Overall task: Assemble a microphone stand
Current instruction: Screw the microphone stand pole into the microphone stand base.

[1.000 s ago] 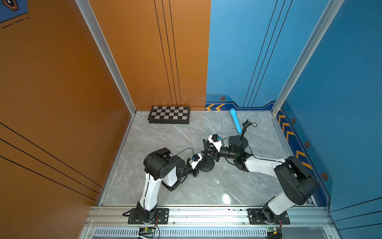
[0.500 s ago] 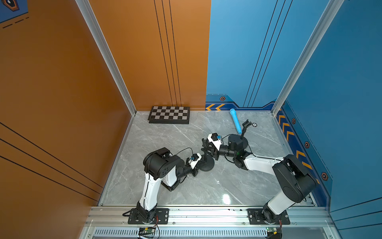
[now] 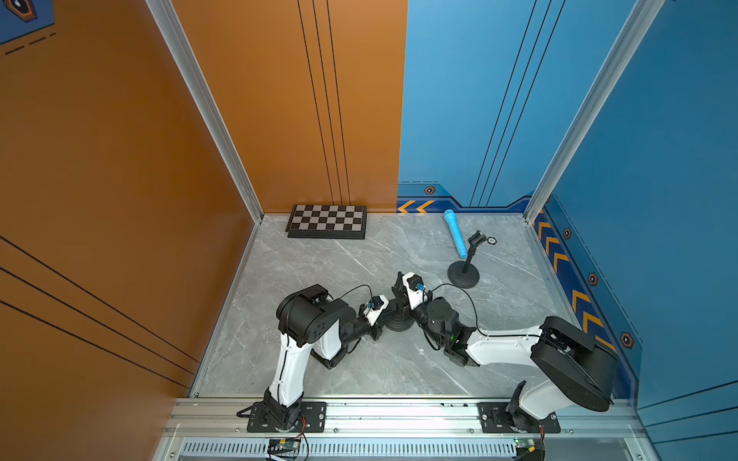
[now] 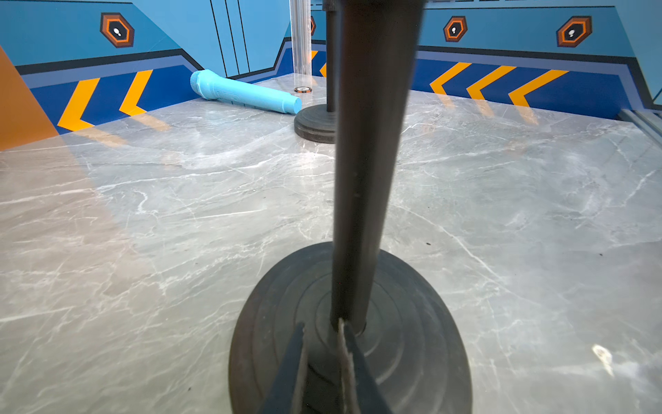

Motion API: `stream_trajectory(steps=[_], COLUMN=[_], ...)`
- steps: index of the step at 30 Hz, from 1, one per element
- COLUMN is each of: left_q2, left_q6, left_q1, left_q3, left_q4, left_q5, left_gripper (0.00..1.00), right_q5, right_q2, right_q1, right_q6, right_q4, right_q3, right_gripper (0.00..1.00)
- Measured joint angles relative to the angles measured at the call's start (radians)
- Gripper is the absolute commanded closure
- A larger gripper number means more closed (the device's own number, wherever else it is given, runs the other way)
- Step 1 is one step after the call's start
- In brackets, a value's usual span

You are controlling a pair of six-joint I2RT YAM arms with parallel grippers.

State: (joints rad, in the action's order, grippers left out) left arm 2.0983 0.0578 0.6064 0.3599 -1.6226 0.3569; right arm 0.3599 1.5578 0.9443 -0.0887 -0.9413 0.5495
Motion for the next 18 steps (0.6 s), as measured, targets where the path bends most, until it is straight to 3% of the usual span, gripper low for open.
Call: stream_trajectory(steps=[5,9,13,18], left_q2=[0.001,0.001,0.000,-0.029], left_q6=[-0.002,-0.002,-0.002,-0.002], left_q1=[0.000,0.000,-0.001,-0.008], left_q3=[0.000,0.000,0.000,-0.011], left_q4=[-0.001,-0.001,0.000,0.034], left_q5=[-0.002,-0.002,-0.001,0.003], left_gripper=[0.82,0.82,0.79,0.74], right_q5=[0.098,0.086,-0.025,-0.304], right_q2=[0.029,0.026,-0.001,-0.074], right_q1=[0.024,0.021,-0.027,-0.149], right_q6=[-0.024,-0.021,-0.016,-0.004], right_q4=[0.015,0.041,0.119,0.225], right_q3=[0.035,0.047,0.048,0.048], right_gripper=[0.88,0.68,0.52,0.45])
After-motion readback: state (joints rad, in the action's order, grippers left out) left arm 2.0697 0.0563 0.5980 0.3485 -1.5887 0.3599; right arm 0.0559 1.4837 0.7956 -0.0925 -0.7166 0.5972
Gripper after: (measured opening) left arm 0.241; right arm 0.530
